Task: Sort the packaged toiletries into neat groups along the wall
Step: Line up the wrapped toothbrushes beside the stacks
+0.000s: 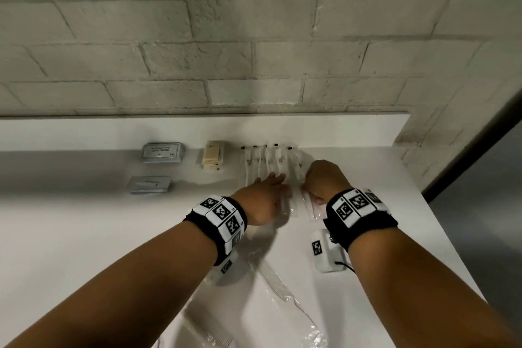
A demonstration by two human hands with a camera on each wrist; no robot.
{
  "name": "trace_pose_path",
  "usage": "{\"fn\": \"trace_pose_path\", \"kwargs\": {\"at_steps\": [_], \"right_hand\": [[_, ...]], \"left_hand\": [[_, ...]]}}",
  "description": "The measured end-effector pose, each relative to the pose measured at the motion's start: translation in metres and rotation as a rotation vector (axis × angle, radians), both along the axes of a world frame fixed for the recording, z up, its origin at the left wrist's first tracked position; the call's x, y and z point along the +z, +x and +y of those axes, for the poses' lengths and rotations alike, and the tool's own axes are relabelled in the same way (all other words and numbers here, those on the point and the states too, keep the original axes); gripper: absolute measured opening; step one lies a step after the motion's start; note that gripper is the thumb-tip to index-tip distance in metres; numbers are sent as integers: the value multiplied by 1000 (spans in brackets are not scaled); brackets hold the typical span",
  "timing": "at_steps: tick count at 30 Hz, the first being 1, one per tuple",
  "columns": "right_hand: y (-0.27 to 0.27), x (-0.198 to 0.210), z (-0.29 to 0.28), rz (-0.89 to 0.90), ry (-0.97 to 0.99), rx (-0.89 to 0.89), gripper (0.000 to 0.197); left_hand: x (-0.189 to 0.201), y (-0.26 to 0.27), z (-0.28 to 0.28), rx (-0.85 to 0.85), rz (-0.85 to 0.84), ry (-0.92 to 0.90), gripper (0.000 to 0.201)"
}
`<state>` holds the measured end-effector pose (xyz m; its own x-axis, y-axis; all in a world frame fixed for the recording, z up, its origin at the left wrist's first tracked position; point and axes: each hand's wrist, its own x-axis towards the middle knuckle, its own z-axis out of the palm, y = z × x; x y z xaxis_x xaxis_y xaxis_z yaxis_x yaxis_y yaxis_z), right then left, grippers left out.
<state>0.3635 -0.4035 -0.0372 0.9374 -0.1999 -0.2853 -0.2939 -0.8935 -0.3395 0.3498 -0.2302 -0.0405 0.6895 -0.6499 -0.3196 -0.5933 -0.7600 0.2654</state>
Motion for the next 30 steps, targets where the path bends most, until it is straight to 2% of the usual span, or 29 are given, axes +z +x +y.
{"fn": "trace_pose_path", "kwargs": {"at_steps": [4,7,10,12,15,18,21,25,28,30], "right_hand": [[6,4,18,-12,-10,58,34],[5,6,18,-25,28,51,24],[-3,8,10,-105,77,27,42],[-13,13,12,-115,117,106,57],[-21,8,25,45,37,313,66],[-16,-2,37,142,-62,383,73],[-9,-10,42,127,-75,386,68],[-17,-1,42,71,-8,365,53],[-28,9,39,-18,60,351,59],[-36,15,35,-99,129,346,54]], "left_hand": [[-3,4,3,-9,1,-12,60],[-3,5,3,-5,-10,-11,60],[0,8,6,78,-81,-37,57],[1,11,10,146,-99,-28,61],[-1,14,14,194,-36,43,69],[-3,15,14,201,3,85,74],[-4,16,16,207,6,79,74],[-4,18,18,199,-2,74,74],[-4,17,21,202,-57,43,70],[3,11,24,188,-103,14,69]]}}
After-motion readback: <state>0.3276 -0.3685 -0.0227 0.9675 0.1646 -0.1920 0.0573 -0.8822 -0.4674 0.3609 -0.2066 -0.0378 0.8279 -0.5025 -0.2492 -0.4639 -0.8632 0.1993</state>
